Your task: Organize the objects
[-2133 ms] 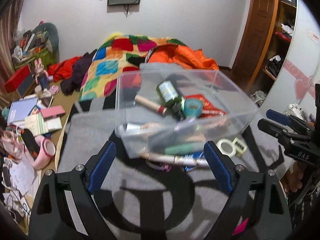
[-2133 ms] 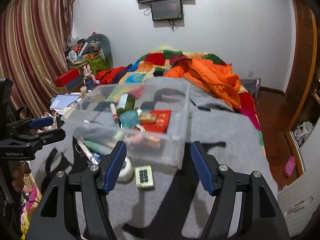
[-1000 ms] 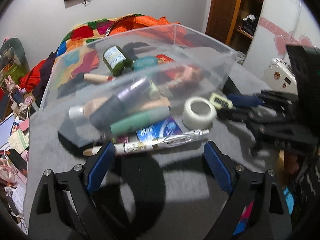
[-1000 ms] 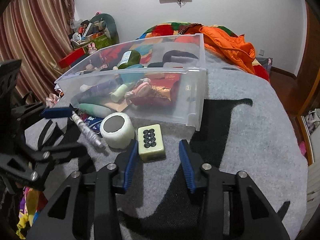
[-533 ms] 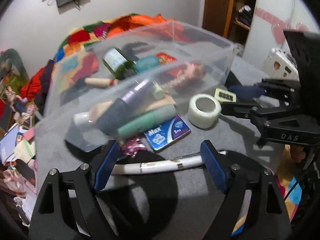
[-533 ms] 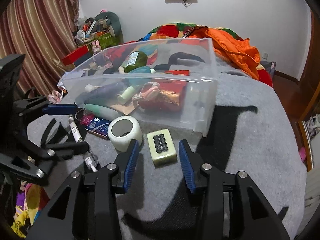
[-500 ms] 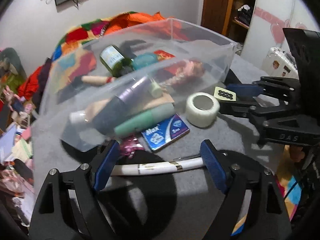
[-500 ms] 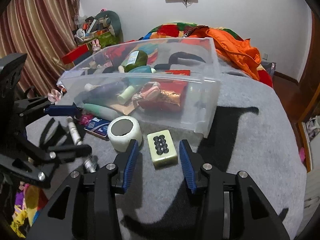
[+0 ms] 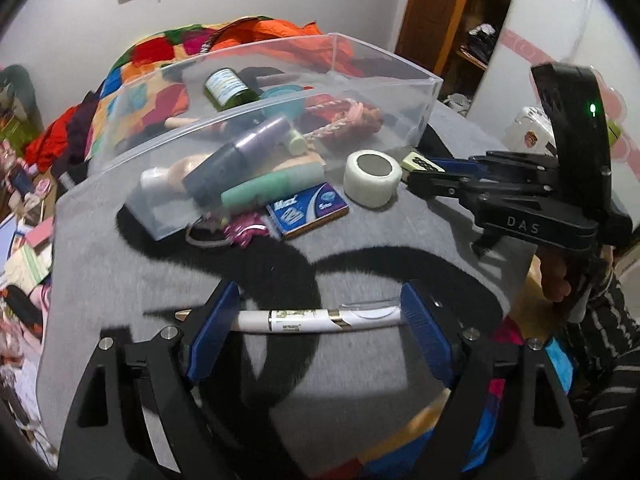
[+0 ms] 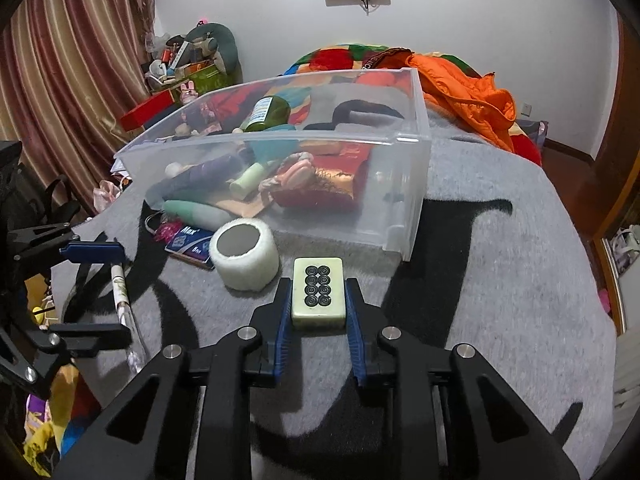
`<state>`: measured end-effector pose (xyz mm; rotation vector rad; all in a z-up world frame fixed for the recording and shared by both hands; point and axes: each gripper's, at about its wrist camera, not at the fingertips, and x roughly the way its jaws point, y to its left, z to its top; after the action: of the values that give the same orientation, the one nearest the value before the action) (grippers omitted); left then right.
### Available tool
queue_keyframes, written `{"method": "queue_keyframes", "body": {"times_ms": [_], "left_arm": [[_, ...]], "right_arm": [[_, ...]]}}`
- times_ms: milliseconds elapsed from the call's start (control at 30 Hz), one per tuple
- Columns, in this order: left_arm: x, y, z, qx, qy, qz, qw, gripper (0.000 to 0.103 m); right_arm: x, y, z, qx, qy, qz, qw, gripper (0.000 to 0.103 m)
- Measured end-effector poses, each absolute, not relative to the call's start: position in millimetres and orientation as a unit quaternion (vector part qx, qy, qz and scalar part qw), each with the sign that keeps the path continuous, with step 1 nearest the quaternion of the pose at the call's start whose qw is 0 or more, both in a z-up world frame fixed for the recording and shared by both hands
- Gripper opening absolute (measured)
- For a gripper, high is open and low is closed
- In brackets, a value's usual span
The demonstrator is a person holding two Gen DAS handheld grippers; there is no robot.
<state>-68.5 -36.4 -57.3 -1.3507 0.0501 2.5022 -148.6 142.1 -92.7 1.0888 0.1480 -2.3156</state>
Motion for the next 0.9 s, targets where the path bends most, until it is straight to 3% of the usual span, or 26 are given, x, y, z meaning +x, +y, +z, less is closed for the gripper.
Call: {"method": "queue_keyframes", "body": {"times_ms": [200, 467, 633, 733, 900], "left_arm": [[-59, -55, -46, -0.465, 0.013, 0.878, 0.109, 0.084], [-71, -46, -65, -0.485, 0.121, 0.861, 0.098, 0.084], [-83, -28, -67, -0.467, 0.166, 0.856, 0.148, 0.085], [-95, -25, -69, -0.475, 0.151, 0.849, 0.175, 0.084], [-96, -30, -68, -0.478, 0.109, 0.852, 0.183, 0.066]], "right_arm": [[-146, 146, -91, 0.41, 0.048, -0.865, 0.285, 0.022], [-147, 148, -90, 0.421, 0.041, -0.859, 0.29, 0.024], [-147, 145, -87, 0.42, 0.046, -0.86, 0.285, 0.046], [-148, 140, -84, 0.413, 0.059, -0.864, 0.281, 0.046], [-152, 135, -85, 0.409, 0.068, -0.866, 0.279, 0.046]]}}
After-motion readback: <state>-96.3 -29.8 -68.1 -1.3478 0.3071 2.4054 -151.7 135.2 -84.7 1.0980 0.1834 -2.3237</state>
